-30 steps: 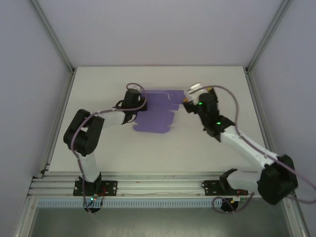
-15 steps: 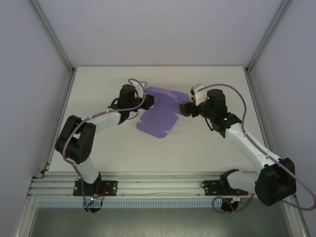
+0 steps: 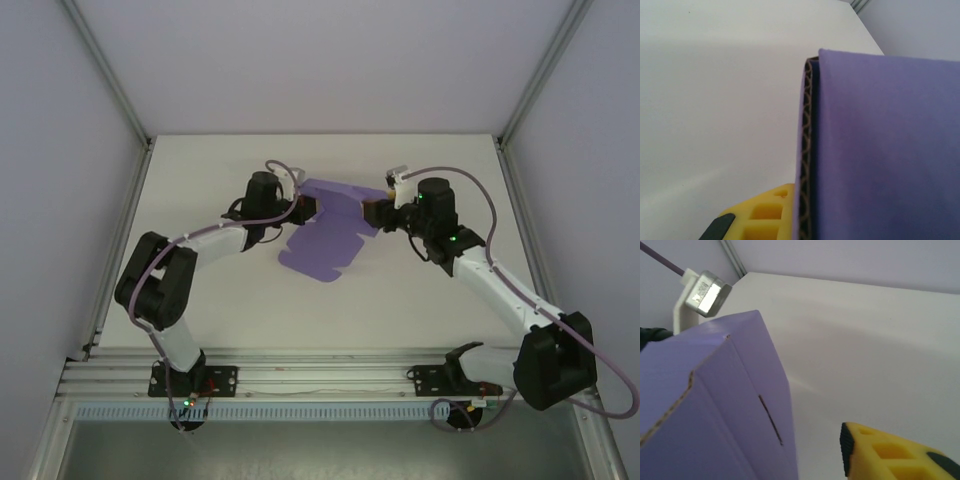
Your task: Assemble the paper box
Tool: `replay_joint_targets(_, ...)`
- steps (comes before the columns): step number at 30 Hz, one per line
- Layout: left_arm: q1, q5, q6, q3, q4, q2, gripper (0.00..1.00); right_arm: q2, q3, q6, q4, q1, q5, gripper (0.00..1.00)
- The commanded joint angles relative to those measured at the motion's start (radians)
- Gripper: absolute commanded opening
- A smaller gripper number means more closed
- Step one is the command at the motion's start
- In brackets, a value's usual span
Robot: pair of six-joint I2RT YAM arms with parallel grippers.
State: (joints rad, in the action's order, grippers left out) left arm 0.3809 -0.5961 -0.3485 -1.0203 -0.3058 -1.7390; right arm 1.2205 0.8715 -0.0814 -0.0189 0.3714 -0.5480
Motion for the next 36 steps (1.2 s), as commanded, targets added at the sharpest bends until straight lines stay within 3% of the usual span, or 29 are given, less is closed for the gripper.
replay_joint_targets(1, 0.019, -0.035, 0.003, -0.040, -0.012, -0.018, 0.00, 0.013, -0.012, 0.031, -0.067, 0.009, -0.031, 0.27)
replay_joint_targets(3, 0.026, 0.003, -0.012, -0.059, 0.019, -0.023, 0.00, 0.018, -0.018, 0.040, -0.087, 0.013, -0.045, 0.11)
replay_joint_targets(5, 0.034, 0.127, -0.049, -0.104, 0.113, -0.034, 0.00, 0.014, -0.021, 0.040, -0.089, 0.022, -0.047, 0.00)
replay_joint_targets(9, 0.033, 0.423, -0.184, -0.249, 0.424, -0.092, 0.00, 0.006, -0.023, 0.007, -0.066, 0.059, 0.013, 0.00)
replay_joint_targets(16, 0.046, 0.634, -0.329, -0.394, 0.687, -0.163, 0.00, 0.002, -0.038, -0.032, -0.082, 0.111, 0.088, 0.00)
replay_joint_targets(24, 0.050, 0.676, -0.426, -0.531, 0.826, -0.299, 0.00, 0.016, -0.042, -0.055, -0.086, 0.125, 0.098, 0.00)
replay_joint_targets(26, 0.047, 0.627, -0.421, -0.536, 0.800, -0.308, 0.00, 0.019, -0.049, -0.057, -0.094, 0.126, 0.099, 0.00)
replay_joint_targets(31, 0.049, 0.502, -0.249, -0.401, 0.541, -0.223, 0.00, -0.005, -0.053, -0.076, -0.089, 0.126, 0.097, 0.00)
replay_joint_targets(36, 0.015, 0.264, -0.093, -0.173, 0.234, -0.082, 0.09, -0.039, -0.048, -0.115, -0.040, 0.125, 0.065, 0.00)
